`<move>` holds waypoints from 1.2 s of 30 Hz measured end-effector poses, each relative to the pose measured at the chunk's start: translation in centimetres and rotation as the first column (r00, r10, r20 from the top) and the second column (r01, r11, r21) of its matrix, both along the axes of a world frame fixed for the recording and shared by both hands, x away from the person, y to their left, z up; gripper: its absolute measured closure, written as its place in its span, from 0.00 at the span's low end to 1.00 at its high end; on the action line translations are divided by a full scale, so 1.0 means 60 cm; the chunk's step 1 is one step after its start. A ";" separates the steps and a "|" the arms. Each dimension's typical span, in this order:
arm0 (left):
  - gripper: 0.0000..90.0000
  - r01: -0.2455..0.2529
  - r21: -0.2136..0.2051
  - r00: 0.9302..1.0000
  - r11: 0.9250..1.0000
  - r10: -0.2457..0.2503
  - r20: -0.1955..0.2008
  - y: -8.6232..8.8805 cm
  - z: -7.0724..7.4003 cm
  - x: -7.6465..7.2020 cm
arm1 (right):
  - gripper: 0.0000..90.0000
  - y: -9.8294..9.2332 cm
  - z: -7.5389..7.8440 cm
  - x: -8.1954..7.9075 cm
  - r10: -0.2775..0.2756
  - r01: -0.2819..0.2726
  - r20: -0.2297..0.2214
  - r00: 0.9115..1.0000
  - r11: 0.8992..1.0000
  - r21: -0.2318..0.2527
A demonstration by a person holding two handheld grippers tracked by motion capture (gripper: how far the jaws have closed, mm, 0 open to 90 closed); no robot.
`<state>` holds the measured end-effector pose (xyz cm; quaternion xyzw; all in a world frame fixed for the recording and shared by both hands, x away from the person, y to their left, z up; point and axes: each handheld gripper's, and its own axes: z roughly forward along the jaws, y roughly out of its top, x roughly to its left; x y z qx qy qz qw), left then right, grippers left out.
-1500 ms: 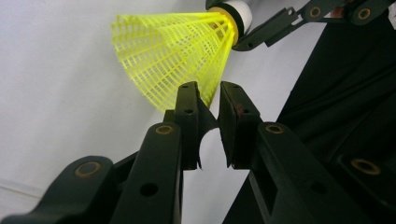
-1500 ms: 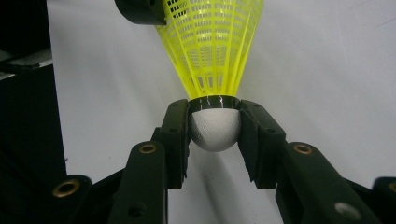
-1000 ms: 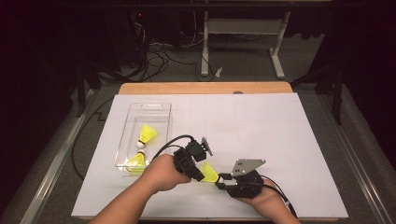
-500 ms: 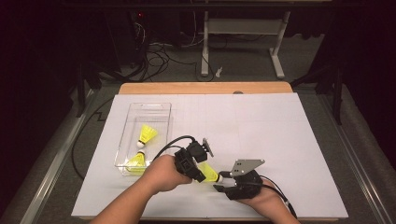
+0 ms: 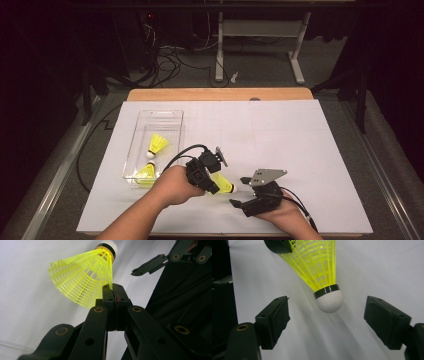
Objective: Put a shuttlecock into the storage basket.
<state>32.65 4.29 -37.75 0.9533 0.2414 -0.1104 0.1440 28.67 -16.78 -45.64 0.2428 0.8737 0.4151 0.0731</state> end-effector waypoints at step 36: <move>1.00 -0.095 0.007 0.995 0.995 0.094 0.014 0.032 -0.008 0.011 | 0.00 -0.195 -0.004 -0.027 -0.434 0.414 0.144 0.889 0.898 0.146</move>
